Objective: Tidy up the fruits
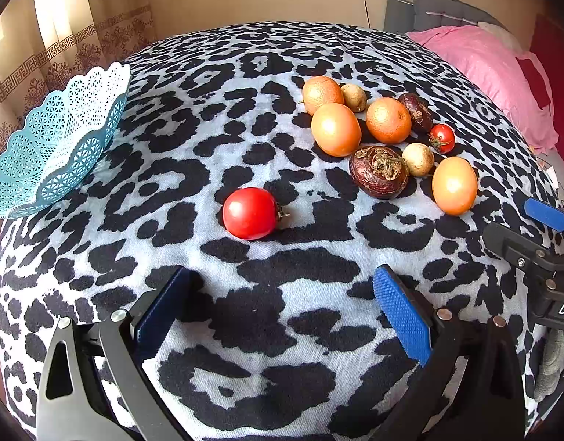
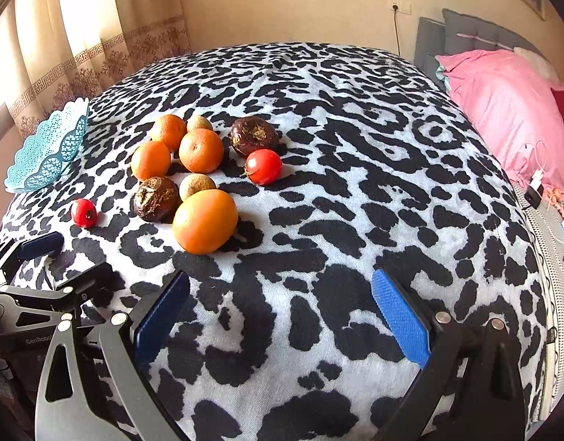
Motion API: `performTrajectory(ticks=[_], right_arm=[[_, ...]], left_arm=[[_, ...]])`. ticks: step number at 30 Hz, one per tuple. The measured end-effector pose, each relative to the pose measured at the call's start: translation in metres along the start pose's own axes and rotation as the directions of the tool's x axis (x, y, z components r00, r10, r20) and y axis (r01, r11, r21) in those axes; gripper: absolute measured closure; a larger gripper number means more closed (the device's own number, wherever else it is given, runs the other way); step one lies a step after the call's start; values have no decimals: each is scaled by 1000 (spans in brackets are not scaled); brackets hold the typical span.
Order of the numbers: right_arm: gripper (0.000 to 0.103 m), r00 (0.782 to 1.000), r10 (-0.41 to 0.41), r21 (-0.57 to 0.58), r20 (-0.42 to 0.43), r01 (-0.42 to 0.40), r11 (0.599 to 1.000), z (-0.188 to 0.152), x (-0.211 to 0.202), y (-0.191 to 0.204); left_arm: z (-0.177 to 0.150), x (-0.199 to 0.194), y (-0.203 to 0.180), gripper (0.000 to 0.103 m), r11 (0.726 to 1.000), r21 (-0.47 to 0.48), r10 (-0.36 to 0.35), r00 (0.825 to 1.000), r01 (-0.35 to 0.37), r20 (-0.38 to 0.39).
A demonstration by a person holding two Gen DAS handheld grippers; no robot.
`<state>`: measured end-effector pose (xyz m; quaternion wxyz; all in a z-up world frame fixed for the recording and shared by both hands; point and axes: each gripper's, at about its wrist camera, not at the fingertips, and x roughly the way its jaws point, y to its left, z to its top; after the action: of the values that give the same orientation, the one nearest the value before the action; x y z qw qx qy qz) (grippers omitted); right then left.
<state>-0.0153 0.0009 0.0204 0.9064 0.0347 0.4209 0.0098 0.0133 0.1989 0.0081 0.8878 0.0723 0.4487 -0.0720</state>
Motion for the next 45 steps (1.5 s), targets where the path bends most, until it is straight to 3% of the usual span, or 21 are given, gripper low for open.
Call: performTrajectory(ticks=[10, 16, 24, 33, 45], right_arm=[[5, 996, 42, 11, 73, -43, 999, 8, -15, 7], [5, 988, 42, 14, 148, -45, 999, 8, -24, 7], [5, 990, 65, 32, 122, -69, 997, 9, -20, 3], [7, 991, 89, 39, 101, -94, 995, 10, -14, 1], [7, 991, 97, 48, 92, -102, 994, 15, -8, 4]], left_arm=[[1, -6, 0, 2, 1000, -8, -8, 1000, 8, 15], [6, -25, 14, 2, 1000, -19, -1, 997, 2, 81], [20, -26, 40, 2, 998, -70, 5, 995, 2, 99], [29, -13, 24, 3, 1000, -22, 4, 995, -2, 95], [31, -2, 23, 3, 1000, -27, -7, 997, 9, 80]])
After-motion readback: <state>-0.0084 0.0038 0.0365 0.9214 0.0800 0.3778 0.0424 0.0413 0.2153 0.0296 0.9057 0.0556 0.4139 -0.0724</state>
